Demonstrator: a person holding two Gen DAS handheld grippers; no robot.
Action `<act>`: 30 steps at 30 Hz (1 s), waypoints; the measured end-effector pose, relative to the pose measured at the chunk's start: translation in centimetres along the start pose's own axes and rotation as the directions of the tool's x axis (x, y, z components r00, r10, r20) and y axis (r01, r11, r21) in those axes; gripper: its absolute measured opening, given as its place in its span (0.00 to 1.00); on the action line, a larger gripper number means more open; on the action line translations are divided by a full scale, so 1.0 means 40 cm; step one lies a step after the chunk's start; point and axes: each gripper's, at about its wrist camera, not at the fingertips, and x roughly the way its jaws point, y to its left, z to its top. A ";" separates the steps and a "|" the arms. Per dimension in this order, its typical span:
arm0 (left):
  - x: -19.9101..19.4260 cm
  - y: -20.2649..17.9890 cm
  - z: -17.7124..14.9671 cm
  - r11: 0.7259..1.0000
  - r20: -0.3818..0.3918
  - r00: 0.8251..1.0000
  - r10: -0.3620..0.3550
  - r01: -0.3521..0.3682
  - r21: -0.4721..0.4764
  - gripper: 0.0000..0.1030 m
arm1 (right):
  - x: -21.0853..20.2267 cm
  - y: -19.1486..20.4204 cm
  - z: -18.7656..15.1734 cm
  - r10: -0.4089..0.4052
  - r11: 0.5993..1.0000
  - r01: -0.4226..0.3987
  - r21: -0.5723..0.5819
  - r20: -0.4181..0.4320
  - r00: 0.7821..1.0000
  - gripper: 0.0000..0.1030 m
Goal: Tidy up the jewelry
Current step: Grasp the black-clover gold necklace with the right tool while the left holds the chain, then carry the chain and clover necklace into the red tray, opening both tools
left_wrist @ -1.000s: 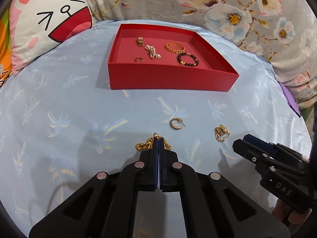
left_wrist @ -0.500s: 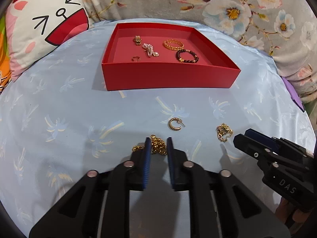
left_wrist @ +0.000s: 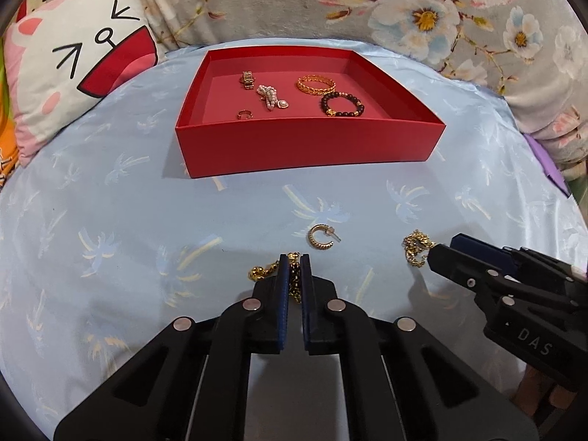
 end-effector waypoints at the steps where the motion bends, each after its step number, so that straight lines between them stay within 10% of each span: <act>1: -0.002 0.001 0.001 1.000 0.002 1.000 -0.001 0.001 -0.004 0.04 | 0.002 0.002 0.002 0.002 1.000 -0.002 -0.002 0.000 1.000 0.32; 30: -0.117 0.056 0.050 0.991 0.060 0.995 -0.082 0.088 -0.098 0.04 | -0.005 0.034 0.041 -0.002 0.999 0.004 -0.053 0.030 1.000 0.11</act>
